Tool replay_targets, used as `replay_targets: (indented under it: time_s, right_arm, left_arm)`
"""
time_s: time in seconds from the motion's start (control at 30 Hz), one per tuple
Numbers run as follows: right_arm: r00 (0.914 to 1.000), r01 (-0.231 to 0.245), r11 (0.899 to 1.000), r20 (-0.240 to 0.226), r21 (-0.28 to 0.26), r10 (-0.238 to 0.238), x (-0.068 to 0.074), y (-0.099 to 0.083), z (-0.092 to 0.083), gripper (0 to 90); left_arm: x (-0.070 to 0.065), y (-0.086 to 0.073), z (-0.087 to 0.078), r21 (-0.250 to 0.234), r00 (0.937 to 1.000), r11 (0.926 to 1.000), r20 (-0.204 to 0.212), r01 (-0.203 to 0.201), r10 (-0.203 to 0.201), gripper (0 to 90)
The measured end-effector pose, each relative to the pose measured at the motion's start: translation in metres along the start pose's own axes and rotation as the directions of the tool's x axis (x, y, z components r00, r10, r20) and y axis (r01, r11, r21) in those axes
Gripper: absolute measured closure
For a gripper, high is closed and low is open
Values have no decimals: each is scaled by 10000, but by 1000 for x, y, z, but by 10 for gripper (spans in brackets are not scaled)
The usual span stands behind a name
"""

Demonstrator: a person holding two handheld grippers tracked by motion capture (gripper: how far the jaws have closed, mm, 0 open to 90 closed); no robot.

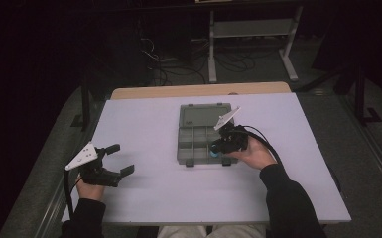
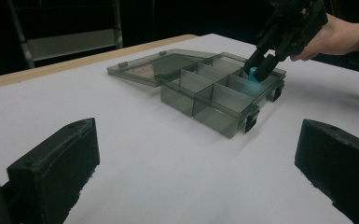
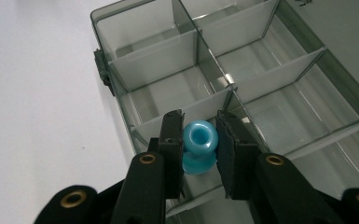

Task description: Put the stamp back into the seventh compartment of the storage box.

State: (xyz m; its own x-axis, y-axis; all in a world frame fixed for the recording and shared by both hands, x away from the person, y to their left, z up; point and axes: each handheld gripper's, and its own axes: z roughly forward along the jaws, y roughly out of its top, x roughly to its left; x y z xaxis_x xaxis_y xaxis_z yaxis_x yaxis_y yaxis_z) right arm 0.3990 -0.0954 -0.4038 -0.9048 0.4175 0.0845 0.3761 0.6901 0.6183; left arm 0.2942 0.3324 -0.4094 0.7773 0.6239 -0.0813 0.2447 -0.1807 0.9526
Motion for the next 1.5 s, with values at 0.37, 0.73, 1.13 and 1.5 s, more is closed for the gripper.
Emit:
replay_targets:
  time_s: [0.37, 0.73, 1.13, 1.5]
  right_arm:
    - [9999, 76, 10000, 87, 7, -76, 1, -4, 2, 705]
    - [9998, 155, 9995, 162, -283, -150, 5, -3, -6, 560]
    - [9966, -404, 9956, 688, -842, 462, 2, -4, -19, 176]
    - [9892, -846, 9846, 1062, -1527, 1014, -1, -6, -35, 0]
  left_arm:
    - [0, 0, 0, 9, 10000, 10000, -2, 6, -6, 0]
    - [0, 0, 0, -9, 10000, 10000, 0, 13, -13, 0]
    - [0, 0, 0, 11, 10000, 10000, 3, 25, -25, 0]
    - [0, 0, 0, 19, 10000, 10000, 14, 23, -23, 0]
